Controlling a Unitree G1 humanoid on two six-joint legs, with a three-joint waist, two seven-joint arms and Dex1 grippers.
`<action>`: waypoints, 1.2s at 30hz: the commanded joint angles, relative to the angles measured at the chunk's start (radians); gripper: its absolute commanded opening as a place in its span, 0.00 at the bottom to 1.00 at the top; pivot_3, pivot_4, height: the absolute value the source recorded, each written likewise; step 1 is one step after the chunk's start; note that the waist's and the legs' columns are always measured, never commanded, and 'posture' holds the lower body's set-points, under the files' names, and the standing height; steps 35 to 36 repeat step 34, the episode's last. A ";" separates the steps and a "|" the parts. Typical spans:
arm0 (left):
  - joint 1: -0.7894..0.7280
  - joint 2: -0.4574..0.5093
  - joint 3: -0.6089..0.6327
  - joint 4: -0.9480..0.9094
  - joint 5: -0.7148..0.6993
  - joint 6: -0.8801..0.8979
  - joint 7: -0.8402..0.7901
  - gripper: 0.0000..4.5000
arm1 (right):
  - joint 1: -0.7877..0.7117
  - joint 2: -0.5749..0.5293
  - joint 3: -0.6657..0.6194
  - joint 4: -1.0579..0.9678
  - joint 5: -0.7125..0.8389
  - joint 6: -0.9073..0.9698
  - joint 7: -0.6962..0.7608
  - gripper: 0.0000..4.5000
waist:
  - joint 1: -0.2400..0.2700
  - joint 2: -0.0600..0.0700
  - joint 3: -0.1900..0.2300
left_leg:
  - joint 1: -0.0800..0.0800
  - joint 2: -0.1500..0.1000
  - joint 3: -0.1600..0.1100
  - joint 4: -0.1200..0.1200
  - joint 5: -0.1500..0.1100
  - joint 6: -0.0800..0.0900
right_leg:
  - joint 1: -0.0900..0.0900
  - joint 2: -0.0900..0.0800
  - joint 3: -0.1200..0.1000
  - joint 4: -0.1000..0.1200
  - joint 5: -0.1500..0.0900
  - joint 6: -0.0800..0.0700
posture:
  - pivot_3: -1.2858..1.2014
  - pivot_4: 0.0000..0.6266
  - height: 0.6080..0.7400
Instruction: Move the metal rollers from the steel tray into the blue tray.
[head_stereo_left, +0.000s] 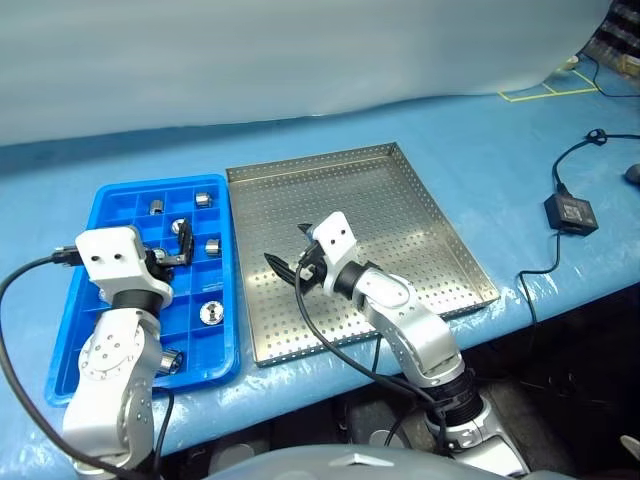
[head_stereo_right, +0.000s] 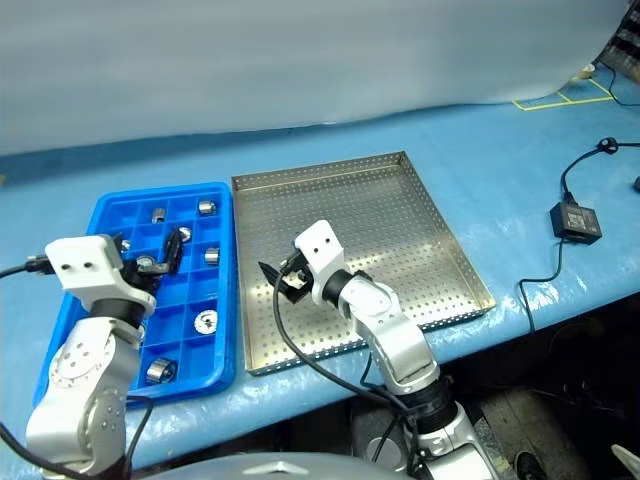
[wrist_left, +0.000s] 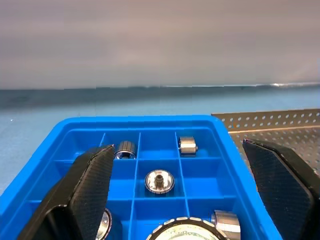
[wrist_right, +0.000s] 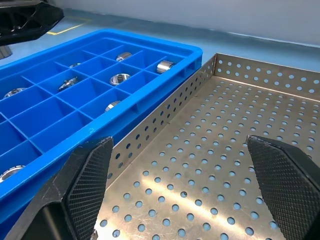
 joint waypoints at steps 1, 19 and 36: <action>0.019 -0.025 0.016 -0.052 -0.011 -0.012 0.023 0.99 | -0.022 0.006 -0.008 -0.022 0.017 -0.015 0.011 1.00 | 0.003 0.000 0.000 | 0.000 0.000 0.000 0.000 0.000 0.000 | 0.000 0.000 0.000 0.000 0.000 0.000 | 0.50 0.24 1.00; 0.007 0.090 -0.067 0.092 0.117 -0.220 -0.068 0.99 | -0.045 0.018 -0.040 -0.010 0.033 -0.016 0.022 1.00 | 0.021 0.000 0.000 | 0.000 0.001 0.000 -0.001 0.000 0.000 | 0.000 0.001 -0.001 0.000 -0.001 -0.001 | 0.51 0.24 1.00; 0.074 0.266 0.024 0.155 -0.014 -0.764 -0.410 0.99 | -0.174 -0.036 -0.199 -0.005 0.165 0.047 0.063 1.00 | 0.022 0.000 0.000 | 0.000 0.002 0.004 -0.001 0.000 0.000 | -0.001 0.001 -0.001 0.000 -0.002 -0.003 | 0.52 0.24 1.00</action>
